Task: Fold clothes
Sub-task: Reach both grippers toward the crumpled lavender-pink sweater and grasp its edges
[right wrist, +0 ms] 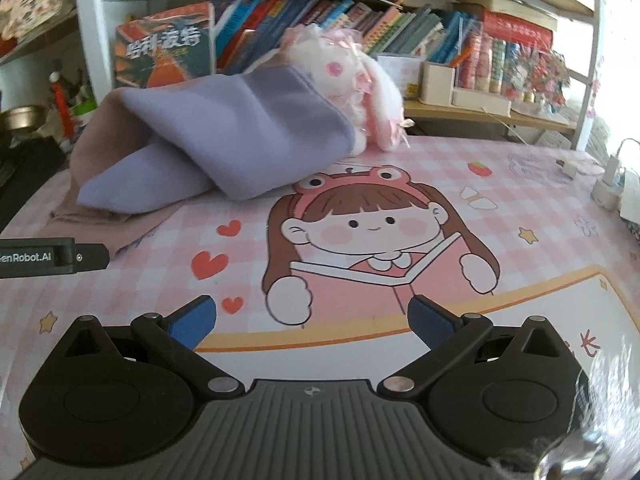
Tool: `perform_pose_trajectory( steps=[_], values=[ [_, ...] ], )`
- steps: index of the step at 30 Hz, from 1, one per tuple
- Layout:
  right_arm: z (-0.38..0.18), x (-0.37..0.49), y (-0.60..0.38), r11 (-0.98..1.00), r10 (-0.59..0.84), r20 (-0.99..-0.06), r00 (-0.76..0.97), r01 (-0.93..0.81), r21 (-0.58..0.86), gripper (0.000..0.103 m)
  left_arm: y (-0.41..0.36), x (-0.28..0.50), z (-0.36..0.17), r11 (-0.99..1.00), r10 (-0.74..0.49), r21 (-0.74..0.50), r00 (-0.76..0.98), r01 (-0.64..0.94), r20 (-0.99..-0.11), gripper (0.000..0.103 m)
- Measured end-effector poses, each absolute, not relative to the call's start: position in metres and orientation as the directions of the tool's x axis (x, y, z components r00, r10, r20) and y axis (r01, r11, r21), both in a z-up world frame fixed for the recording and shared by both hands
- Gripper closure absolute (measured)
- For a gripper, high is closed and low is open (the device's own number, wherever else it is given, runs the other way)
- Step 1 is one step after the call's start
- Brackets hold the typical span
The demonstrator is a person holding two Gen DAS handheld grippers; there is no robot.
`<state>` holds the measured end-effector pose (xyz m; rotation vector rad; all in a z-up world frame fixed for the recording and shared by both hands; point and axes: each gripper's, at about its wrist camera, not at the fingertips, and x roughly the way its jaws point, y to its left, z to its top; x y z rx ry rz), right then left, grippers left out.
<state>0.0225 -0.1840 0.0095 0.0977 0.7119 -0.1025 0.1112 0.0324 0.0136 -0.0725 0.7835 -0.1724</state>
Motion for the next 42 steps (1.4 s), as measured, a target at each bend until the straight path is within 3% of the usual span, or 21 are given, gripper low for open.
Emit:
perform_pose_trajectory(
  steps=[10,12,17,19,29,32,38,42],
  values=[
    [0.003,0.034,-0.19,0.988,-0.081,-0.691,0.718,0.15,0.041,0.003,0.017,0.136,0.013,0.981,-0.194,-0.129,0.694,0.145,-0.693,0.004],
    [0.003,0.036,-0.19,0.99,-0.077,-0.69,0.72,0.14,0.035,0.012,0.015,0.14,0.013,0.98,-0.199,-0.136,0.694,0.146,-0.692,0.005],
    [0.003,0.04,-0.19,0.991,-0.065,-0.704,0.707,0.128,0.037,0.05,0.01,0.152,0.012,0.978,-0.207,-0.15,0.685,0.143,-0.699,0.009],
    [0.002,0.041,-0.19,0.991,-0.058,-0.71,0.702,0.124,0.041,0.056,0.009,0.158,0.012,0.979,-0.205,-0.153,0.684,0.137,-0.7,0.01],
    [-0.002,0.046,-0.197,0.989,-0.045,-0.731,0.681,0.131,0.062,0.057,0.01,0.171,0.015,0.977,-0.21,-0.182,0.692,0.115,-0.691,0.01],
    [0.0,0.045,-0.197,0.99,-0.026,-0.725,0.689,0.117,0.075,0.069,0.006,0.176,0.013,0.975,-0.214,-0.19,0.689,0.112,-0.692,0.013],
    [0.006,0.041,-0.196,0.992,0.005,-0.701,0.713,0.083,0.092,0.069,0.0,0.19,0.017,0.974,-0.216,-0.196,0.706,0.111,-0.674,0.015],
    [0.01,0.037,-0.2,0.992,-0.023,-0.688,0.725,0.101,0.072,0.06,0.005,0.189,0.024,0.977,-0.213,-0.159,0.726,0.143,-0.654,0.015]
  ],
)
